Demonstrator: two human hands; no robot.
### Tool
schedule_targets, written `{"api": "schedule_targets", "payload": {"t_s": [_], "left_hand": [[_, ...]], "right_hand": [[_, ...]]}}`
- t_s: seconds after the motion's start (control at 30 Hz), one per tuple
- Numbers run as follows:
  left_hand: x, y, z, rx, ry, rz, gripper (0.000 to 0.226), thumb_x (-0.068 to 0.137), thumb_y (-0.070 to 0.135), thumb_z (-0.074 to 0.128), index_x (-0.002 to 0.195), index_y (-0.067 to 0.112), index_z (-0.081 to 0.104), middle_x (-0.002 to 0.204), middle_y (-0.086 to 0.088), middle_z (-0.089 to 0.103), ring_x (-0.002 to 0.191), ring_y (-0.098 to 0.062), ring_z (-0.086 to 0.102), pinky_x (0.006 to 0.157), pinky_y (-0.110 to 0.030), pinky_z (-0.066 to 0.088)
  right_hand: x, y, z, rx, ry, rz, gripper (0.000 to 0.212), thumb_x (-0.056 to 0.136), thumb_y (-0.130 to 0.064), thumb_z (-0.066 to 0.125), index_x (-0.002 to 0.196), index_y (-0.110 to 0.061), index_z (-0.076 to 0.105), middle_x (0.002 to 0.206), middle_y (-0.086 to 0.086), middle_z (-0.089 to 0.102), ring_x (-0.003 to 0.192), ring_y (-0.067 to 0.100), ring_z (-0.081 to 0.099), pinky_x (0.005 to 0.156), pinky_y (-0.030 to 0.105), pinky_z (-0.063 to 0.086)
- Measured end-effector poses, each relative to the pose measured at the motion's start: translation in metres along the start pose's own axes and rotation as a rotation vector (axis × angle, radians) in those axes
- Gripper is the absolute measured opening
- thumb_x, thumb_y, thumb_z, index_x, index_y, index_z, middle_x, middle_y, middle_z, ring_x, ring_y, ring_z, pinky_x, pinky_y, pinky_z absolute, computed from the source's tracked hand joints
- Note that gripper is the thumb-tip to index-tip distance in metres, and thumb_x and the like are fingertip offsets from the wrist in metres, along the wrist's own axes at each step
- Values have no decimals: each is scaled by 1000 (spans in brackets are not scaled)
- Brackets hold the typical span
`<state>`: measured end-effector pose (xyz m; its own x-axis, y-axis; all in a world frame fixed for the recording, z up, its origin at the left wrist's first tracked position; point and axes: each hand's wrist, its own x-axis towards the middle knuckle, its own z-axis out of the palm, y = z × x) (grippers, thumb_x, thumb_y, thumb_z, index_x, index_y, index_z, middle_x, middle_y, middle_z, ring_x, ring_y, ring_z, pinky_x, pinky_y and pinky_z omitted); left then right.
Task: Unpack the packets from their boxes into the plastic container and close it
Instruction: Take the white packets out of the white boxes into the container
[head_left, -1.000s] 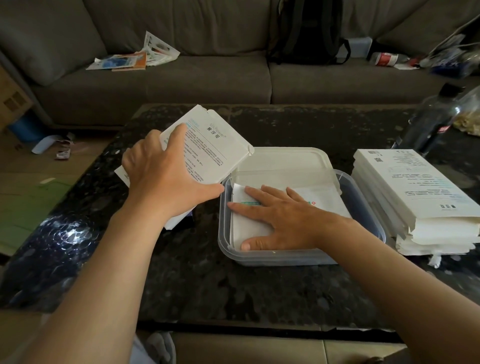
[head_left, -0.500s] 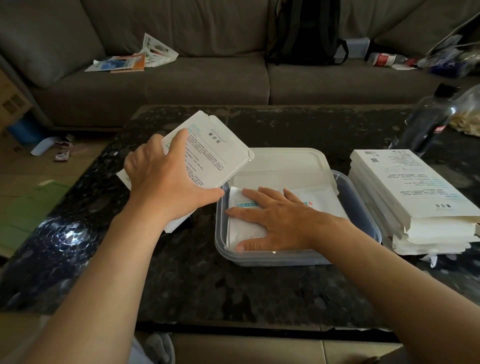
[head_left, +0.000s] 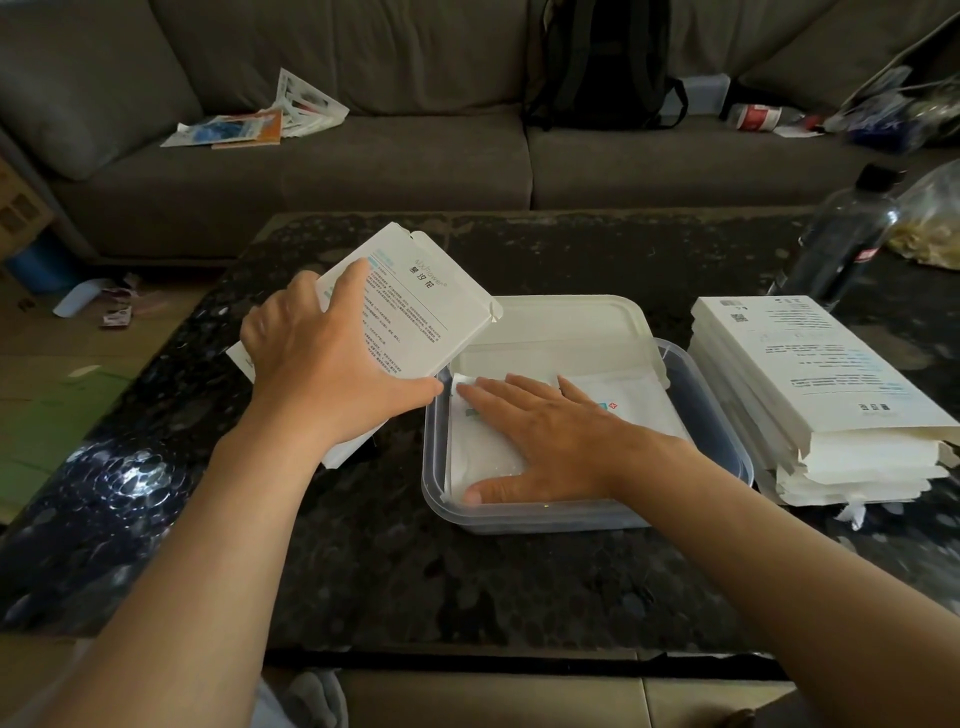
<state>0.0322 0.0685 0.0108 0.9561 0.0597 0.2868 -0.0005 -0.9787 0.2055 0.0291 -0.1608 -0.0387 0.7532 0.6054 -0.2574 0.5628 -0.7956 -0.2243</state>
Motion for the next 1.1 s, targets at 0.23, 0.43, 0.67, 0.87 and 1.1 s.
{"api": "schedule_targets", "payload": {"t_s": [0.23,0.43,0.67,0.87,1.1], "left_hand": [[1,-1,2,10,-3,3,122,50,85,71,148,33,19,141,-12,38,130,-36,38,110,-58,28],[1,2,3,23,-9,10,122,50,84,71,147,33,20,140,-12,39,128,-35,39,109,-57,31],[0,2,4,14,-8,6,123,48,86,69,147,33,19,140,-12,39,130,-36,38,110,-58,30],[-1,2,0,0,0,2,123,49,83,73,147,34,17,144,-12,37,133,-36,35,112,-57,26],[-1,5,-2,0,-12,17,124,49,82,74,148,34,17,142,-11,37,131,-35,35,111,-56,25]], "right_hand": [[-1,-5,-2,-60,-8,27,113,68,-93,17,160,-32,-2,169,-13,-3,156,19,-1,121,65,-1],[-1,-7,-2,-28,-27,45,117,62,-96,12,159,-35,-9,169,-11,-7,156,19,-5,124,60,1],[0,-6,-1,-23,-34,44,115,64,-96,14,159,-34,-8,169,-11,-8,156,20,-5,123,61,1],[-10,-5,-10,21,73,61,95,84,-84,35,160,-32,12,170,-6,8,156,21,7,125,57,7],[-30,9,-15,33,51,249,95,82,-87,28,158,-35,11,169,-3,13,154,25,16,124,58,14]]}}
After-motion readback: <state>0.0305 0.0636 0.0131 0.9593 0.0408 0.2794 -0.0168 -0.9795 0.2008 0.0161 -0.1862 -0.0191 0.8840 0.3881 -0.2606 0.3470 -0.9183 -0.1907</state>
